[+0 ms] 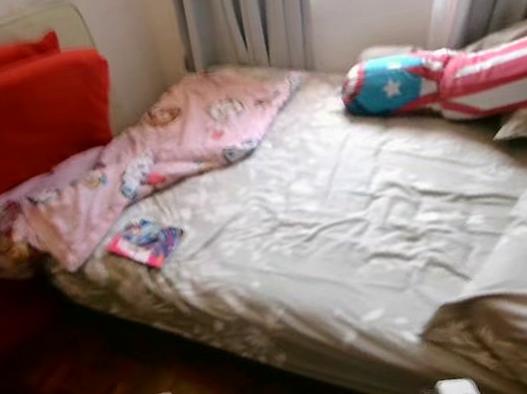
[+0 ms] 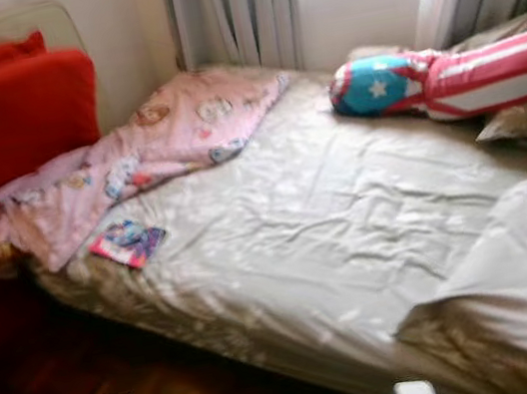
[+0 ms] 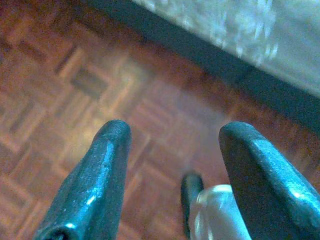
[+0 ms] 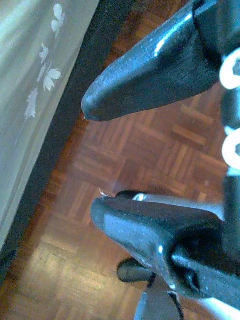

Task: Clean up the room

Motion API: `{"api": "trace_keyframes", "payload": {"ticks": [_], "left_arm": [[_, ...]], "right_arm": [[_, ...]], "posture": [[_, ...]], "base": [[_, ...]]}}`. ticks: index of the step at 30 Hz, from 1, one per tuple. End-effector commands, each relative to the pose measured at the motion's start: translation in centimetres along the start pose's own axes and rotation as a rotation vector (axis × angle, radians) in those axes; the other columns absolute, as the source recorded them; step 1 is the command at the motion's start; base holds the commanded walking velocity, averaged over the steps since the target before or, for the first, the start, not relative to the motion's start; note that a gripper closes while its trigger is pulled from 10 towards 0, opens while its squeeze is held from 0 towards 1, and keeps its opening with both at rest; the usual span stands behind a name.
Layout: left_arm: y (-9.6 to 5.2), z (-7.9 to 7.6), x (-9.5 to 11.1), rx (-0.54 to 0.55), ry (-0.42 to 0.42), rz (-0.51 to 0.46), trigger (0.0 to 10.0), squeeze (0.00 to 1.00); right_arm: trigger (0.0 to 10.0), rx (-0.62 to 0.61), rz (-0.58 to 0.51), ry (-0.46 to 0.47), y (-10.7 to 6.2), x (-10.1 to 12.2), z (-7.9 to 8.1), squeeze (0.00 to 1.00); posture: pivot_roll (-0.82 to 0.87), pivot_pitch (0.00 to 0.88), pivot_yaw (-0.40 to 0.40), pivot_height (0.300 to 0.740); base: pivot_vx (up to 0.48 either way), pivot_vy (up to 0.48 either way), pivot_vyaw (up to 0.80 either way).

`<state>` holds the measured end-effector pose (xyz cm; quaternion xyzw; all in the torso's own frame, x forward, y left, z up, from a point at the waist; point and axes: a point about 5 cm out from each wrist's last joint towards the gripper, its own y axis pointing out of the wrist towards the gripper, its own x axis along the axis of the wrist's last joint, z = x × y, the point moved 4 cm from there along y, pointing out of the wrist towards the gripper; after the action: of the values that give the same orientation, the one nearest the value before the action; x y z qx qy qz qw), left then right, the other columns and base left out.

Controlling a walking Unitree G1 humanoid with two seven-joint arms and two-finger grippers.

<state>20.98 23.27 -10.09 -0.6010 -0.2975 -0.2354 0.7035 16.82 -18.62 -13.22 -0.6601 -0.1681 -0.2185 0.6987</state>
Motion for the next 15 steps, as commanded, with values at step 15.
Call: {"api": "trace_keyframes", "payload": {"ticks": [15], "left_arm": [[0.15, -0.6, 0.35, -0.014, 0.014, -0.005, 10.0, 0.0]], "right_arm": [[10.0, -0.008, 0.01, -0.009, -0.01, -0.03, -0.23, 0.0]], "posture": [[0.06, 0.0, -0.065, 0.74]], "base": [[0.0, 0.0, -0.7]]}}
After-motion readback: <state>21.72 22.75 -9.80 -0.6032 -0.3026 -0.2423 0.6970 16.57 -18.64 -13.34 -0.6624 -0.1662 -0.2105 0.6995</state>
